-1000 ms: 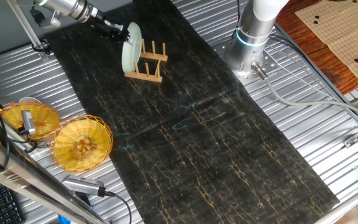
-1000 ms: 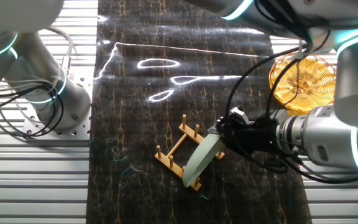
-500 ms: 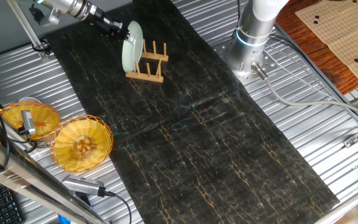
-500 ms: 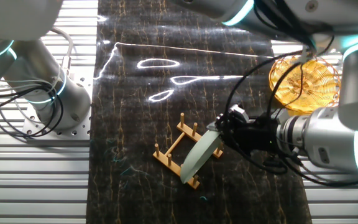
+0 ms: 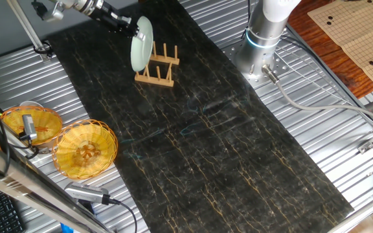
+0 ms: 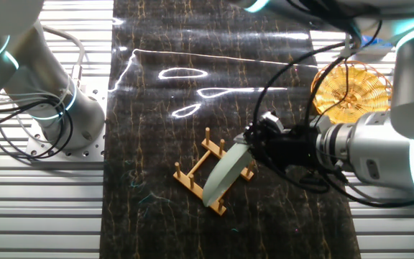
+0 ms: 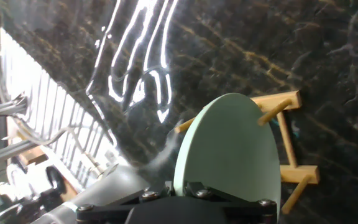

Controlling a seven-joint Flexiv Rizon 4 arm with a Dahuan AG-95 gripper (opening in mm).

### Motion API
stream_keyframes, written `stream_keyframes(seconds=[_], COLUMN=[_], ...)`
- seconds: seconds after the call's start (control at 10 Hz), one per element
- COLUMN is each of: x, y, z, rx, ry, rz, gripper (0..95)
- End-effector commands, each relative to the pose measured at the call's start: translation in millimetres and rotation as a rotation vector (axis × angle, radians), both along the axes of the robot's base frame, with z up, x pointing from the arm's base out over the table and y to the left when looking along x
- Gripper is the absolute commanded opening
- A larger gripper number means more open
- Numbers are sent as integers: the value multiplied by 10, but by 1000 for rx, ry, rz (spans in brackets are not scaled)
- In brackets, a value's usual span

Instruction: Take the dish off the dish rack

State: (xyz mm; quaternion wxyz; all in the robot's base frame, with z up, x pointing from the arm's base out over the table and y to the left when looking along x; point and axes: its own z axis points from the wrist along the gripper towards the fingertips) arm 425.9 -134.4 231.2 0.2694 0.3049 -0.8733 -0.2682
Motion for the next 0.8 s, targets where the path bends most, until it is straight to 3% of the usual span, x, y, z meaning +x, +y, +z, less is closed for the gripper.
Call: stream_keyframes(seconds=[0.1,0.5,0.8], x=[-15,-136,-177], y=[27,176,291], z=[55,311,491], rx=[2,-11,-38], ry=[8,24,19], rz=[-4,-23,-34], gripper=[0,0,0])
